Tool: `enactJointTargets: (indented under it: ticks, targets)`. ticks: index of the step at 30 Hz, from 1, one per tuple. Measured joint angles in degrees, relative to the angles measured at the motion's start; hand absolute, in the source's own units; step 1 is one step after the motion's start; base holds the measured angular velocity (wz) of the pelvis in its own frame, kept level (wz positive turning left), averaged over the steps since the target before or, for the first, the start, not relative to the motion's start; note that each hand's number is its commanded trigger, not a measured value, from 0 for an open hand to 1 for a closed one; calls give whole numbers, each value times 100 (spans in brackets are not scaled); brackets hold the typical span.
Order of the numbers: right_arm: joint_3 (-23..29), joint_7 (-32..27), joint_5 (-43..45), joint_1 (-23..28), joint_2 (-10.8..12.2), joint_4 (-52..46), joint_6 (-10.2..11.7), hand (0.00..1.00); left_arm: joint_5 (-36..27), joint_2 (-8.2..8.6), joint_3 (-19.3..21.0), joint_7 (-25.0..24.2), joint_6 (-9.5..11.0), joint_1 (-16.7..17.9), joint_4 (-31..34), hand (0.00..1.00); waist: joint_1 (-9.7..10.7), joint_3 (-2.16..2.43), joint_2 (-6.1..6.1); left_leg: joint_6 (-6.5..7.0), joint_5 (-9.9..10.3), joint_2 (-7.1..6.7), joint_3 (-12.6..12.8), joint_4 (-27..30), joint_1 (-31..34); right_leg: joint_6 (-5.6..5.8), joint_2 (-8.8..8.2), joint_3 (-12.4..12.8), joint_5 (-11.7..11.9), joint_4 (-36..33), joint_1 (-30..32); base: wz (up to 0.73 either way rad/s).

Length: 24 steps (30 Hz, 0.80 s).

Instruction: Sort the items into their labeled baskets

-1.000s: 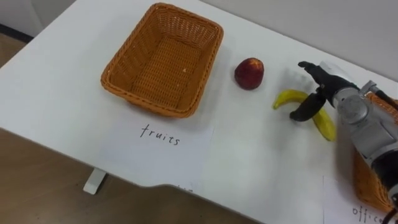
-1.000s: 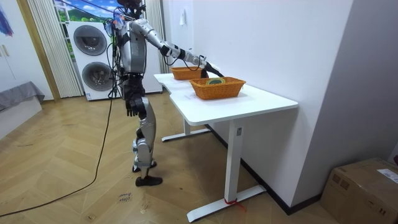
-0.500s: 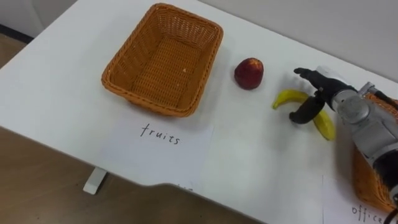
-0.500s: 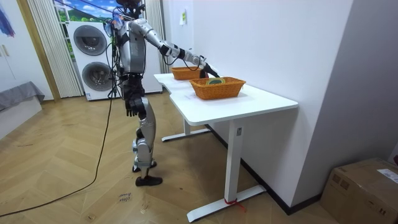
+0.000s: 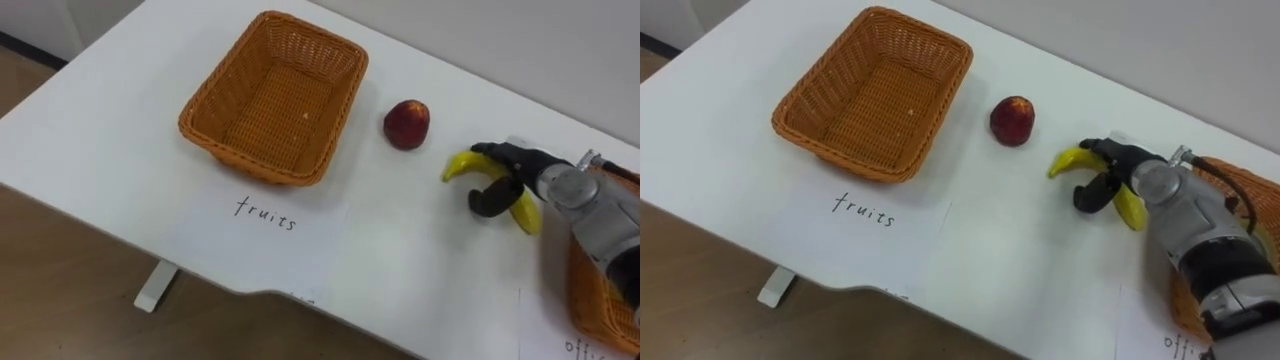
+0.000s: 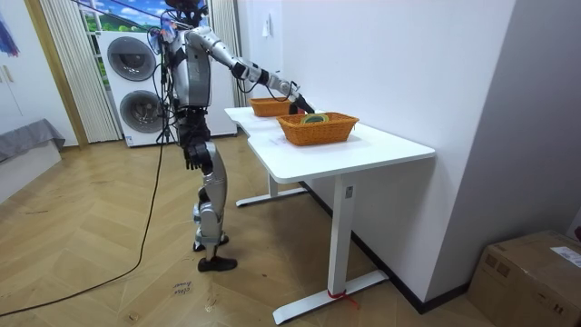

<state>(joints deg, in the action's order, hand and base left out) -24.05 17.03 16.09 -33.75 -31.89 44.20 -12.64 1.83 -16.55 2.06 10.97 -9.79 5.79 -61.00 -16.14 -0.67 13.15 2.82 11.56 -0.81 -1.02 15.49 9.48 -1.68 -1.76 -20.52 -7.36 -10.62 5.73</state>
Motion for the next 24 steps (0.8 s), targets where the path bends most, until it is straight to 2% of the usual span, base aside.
enactJointTargets:
  ticks: [6, 10, 11, 12, 13, 14, 24]
  targets:
    - [2, 68, 5, -1, -28, -11, 5, 0, 0, -4, 0, -22, -2, -72, -88, 0, -5, -37, 51, 0, 0, 0, 0, -6, 8, 0, 1, -7, 0, 1, 8, 0]
    - [2, 89, 33, 0, -32, -20, 7, 0, -1, -23, 0, -37, 14, -113, -89, 0, -6, -40, 54, 1, 1, -1, -4, -4, 23, 0, 18, -9, 0, 2, 8, 0]
    - [2, 92, 33, 0, -32, -28, 7, 17, -2, -34, -1, -36, 22, -113, -89, 0, -5, -41, 53, 1, 1, -1, -4, -4, 21, 0, 18, -9, 0, 2, 8, 0]
    - [2, 93, 33, 0, -33, -30, 7, 60, -2, -40, -1, -36, 22, -113, -89, 0, -6, -41, 52, 1, 0, -1, -4, -4, 20, 0, 18, -9, 0, 3, 8, 0]
    - [2, 96, 38, 0, -35, -30, 7, 89, 0, -49, 0, -36, 22, -113, -90, 0, -8, -42, 51, 1, 1, -1, -4, -1, 20, 0, 20, -9, 0, 4, 8, 0]
    - [2, 103, 43, 0, -41, -31, 7, 100, 0, -53, 1, -36, 21, -118, -90, 0, -9, -43, 49, 1, 1, 0, -4, 1, 18, 0, 18, -9, 0, 3, 11, 0]
    - [55, -80, 395, -121, -191, -63, 54, 100, -6, -66, -15, -52, 40, -198, -90, 0, -53, -53, 36, 1, 0, 0, -16, -23, 4, -1, 19, -6, 1, 9, 19, 0]
